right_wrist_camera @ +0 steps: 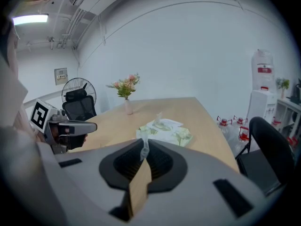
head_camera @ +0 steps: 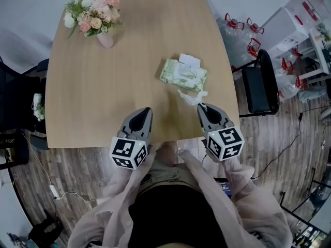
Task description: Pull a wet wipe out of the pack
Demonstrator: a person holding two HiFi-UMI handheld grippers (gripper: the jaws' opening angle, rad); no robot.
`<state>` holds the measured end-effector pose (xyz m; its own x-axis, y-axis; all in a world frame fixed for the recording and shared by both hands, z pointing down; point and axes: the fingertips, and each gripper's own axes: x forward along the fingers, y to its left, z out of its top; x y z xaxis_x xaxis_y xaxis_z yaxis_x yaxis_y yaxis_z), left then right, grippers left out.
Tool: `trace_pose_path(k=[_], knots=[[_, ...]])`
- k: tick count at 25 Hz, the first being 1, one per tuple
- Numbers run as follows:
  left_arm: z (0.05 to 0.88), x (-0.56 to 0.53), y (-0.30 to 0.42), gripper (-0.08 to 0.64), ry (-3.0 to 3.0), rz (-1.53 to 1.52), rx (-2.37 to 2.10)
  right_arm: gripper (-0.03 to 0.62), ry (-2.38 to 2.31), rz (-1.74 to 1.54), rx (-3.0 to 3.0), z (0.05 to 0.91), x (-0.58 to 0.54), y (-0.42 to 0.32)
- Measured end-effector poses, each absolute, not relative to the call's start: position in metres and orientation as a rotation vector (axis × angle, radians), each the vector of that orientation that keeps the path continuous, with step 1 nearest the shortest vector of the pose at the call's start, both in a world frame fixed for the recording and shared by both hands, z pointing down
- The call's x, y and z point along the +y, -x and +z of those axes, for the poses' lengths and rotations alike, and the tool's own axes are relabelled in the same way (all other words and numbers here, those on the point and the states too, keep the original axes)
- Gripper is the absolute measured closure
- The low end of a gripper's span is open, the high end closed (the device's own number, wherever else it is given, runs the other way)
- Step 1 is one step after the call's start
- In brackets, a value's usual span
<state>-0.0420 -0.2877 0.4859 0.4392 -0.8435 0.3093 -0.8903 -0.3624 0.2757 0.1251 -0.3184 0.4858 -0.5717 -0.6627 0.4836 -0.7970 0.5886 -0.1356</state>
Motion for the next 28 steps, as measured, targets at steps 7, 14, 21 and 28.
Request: trace_pose_path(k=[7, 14, 21, 28], knots=[[0.482, -0.289, 0.034, 0.549, -2.325, 0.148, -1.435, 0.575, -1.115, 0.518, -2.467, 0.474, -0.325, -0.127], [0.478, -0.287, 0.029, 0.549, -2.334, 0.128, -1.419, 0.575, -1.114, 0.477, -2.457, 0.469, -0.329, -0.127], [0.48, -0.284, 0.026, 0.549, -2.335, 0.127, -1.4, 0.575, -1.121, 0.48, -2.458, 0.466, -0.327, -0.121], [0.479, -0.281, 0.025, 0.549, -2.339, 0.122, -1.384, 0.575, -1.101, 0.481, -2.467, 0.465, -0.322, -0.108]])
